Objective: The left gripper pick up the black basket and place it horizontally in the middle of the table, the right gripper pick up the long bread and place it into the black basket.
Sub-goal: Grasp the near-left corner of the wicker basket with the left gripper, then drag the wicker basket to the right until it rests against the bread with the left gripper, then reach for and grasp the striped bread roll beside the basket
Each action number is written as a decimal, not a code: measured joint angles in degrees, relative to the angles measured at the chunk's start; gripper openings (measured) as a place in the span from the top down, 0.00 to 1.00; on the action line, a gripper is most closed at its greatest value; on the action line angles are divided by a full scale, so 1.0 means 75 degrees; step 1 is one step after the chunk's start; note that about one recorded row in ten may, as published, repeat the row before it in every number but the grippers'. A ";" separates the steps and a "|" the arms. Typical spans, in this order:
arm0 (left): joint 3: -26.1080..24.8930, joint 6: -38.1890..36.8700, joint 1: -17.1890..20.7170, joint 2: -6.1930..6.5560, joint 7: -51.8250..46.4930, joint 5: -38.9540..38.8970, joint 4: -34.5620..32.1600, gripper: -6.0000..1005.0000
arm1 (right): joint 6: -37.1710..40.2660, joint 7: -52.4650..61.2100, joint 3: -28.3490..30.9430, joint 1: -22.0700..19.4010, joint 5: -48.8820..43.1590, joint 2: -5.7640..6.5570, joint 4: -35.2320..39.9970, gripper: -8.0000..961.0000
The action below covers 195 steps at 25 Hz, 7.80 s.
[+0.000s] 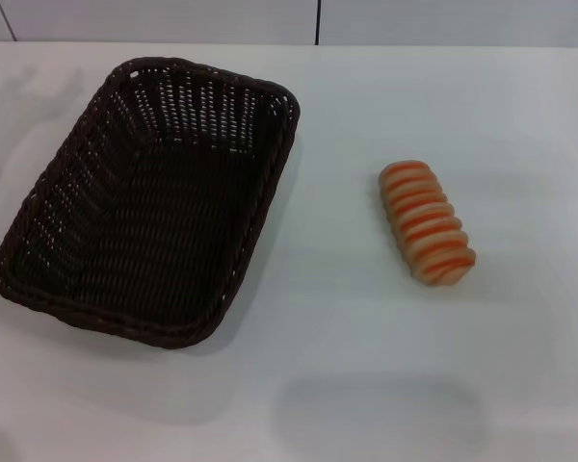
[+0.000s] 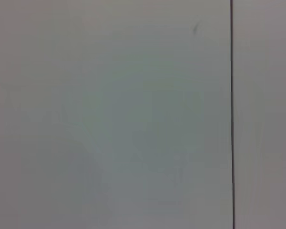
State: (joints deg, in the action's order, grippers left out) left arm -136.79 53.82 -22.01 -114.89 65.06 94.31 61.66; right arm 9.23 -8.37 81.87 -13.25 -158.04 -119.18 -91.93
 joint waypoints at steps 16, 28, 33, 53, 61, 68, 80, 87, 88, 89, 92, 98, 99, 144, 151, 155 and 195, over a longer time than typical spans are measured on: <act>0.0050 0.2683 -0.0201 0.0175 -0.3467 0.3199 0.3007 0.19 | -0.0026 0.0003 -0.0007 0.0056 0.0015 0.0000 -0.0031 0.29; 0.0363 0.4213 -0.0976 -0.0130 -0.4039 0.5939 0.3612 0.19 | -0.0036 0.0004 -0.0006 0.0062 0.0015 0.0000 -0.0047 0.29; 0.0794 0.4225 -0.1063 -0.0254 -0.4138 0.6803 0.3537 0.19 | -0.0037 0.0003 -0.0006 0.0068 0.0014 0.0004 -0.0053 0.29; 0.1330 0.4298 -0.1075 -0.0373 -0.4109 0.7395 0.2606 0.19 | -0.0037 0.0003 0.0019 0.0136 0.0014 0.0024 -0.0083 0.29; 0.1515 0.4184 -0.1172 -0.0372 -0.4127 0.7708 0.2146 0.19 | -0.0036 0.0003 0.0040 0.0157 0.0014 0.0024 -0.0083 0.29; 0.1561 0.4034 -0.1308 -0.0372 -0.4092 0.7898 0.1739 0.19 | -0.0036 0.0003 0.0057 0.0171 0.0014 0.0024 -0.0083 0.29; 0.1988 0.4007 -0.1334 -0.0389 -0.4059 0.7961 0.1742 0.37 | -0.0036 0.0003 0.0064 0.0173 0.0000 0.0024 -0.0083 0.29; 0.2118 0.3991 -0.1366 -0.0395 -0.4058 0.8042 0.1747 0.62 | -0.0036 0.0003 0.0065 0.0144 0.0000 0.0024 -0.0108 0.29; 0.2118 0.3987 -0.1366 -0.0395 -0.4058 0.8044 0.1754 0.65 | -0.0036 0.0003 0.0065 0.0144 0.0000 0.0024 -0.0108 0.29; 0.2118 0.3975 -0.1366 -0.0396 -0.4055 0.8044 0.1762 0.67 | -0.0036 0.0003 0.0066 0.0143 0.0000 0.0024 -0.0111 0.29; 0.2117 0.3854 -0.1372 -0.0390 -0.3952 0.8044 0.1765 0.74 | -0.0036 0.0003 0.0072 0.0140 0.0000 0.0024 -0.0113 0.29; 0.2026 0.3670 -0.1450 -0.0342 -0.3583 0.8039 0.1695 0.79 | -0.0036 0.0003 0.0076 0.0147 0.0000 0.0024 -0.0135 0.29; 0.2004 0.3669 -0.1477 -0.0323 -0.3492 0.8028 0.1684 0.79 | -0.0036 0.0003 0.0076 0.0146 0.0001 0.0024 -0.0141 0.29; 0.1841 0.7101 -0.3831 0.0088 0.0393 0.5519 0.0968 0.74 | -0.0036 0.0003 0.0076 -0.0184 0.0015 -0.0009 -0.0353 0.29; 0.1837 0.7017 -0.3822 0.0102 0.0626 0.5854 0.0657 0.73 | -0.0036 0.0003 0.0076 -0.0223 0.0014 -0.0002 -0.0418 0.29; 0.1917 0.7238 -0.3806 0.0148 0.0794 0.5863 0.0603 0.72 | -0.0036 0.0003 0.0063 -0.0283 0.0014 0.0000 -0.0476 0.29; -0.0638 0.1157 -0.0974 -0.0349 0.1918 0.0632 0.0725 0.38 | -0.3971 0.0382 -0.0246 -0.0099 0.0024 0.0021 -0.2628 0.29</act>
State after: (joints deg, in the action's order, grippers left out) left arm -141.58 62.49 -29.31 -117.51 79.44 99.05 67.10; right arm -20.55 -5.51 80.03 -14.00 -157.86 -119.02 -111.64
